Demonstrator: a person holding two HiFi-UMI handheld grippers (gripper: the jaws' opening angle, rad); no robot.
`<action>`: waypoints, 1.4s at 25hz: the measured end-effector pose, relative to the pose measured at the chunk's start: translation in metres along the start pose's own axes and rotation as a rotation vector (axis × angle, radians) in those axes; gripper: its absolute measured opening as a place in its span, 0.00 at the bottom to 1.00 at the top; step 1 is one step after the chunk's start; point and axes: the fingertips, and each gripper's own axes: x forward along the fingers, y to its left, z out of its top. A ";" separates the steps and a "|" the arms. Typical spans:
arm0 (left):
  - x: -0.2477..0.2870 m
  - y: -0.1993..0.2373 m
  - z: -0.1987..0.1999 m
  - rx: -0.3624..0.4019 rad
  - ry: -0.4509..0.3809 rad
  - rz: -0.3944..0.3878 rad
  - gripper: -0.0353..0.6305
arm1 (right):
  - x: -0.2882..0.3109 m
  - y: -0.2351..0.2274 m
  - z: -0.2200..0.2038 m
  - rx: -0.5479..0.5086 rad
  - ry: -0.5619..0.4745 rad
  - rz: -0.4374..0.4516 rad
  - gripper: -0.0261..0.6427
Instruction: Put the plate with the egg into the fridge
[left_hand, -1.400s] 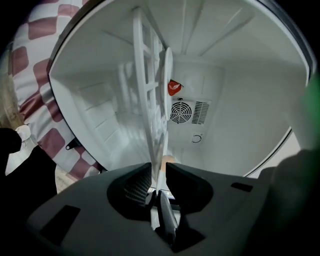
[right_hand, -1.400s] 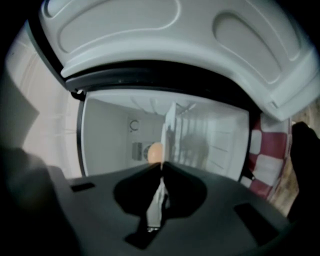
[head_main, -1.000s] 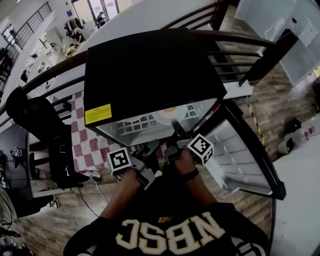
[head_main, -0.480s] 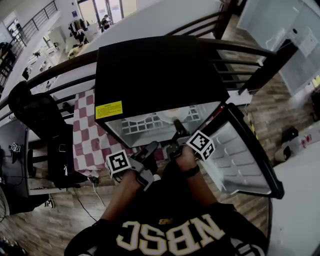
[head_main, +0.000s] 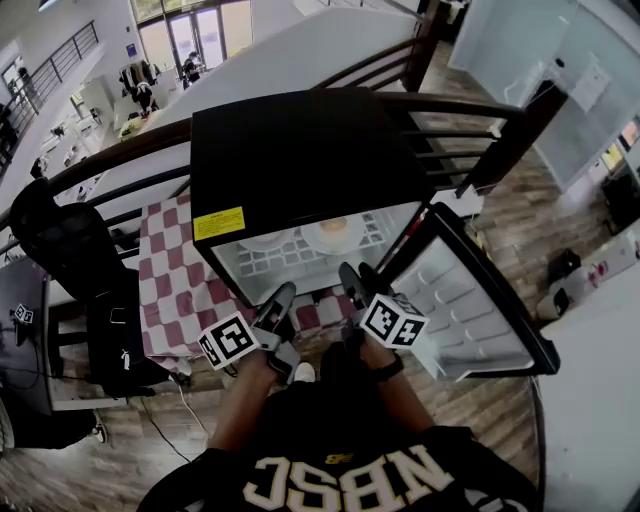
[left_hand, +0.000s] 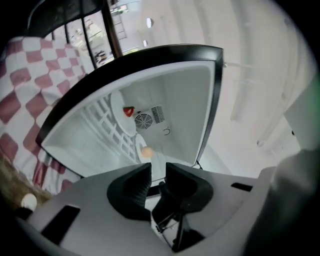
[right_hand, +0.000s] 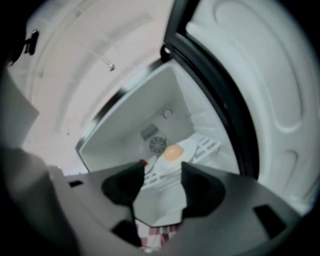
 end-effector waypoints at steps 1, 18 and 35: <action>-0.003 -0.006 0.004 0.080 -0.021 0.004 0.19 | -0.009 0.008 0.008 -0.078 -0.040 0.009 0.39; -0.069 -0.100 -0.092 0.888 -0.218 0.227 0.09 | -0.184 0.067 0.009 -0.541 -0.144 0.116 0.09; -0.145 -0.131 -0.153 1.056 -0.249 0.272 0.08 | -0.254 0.094 -0.034 -0.612 -0.110 0.153 0.07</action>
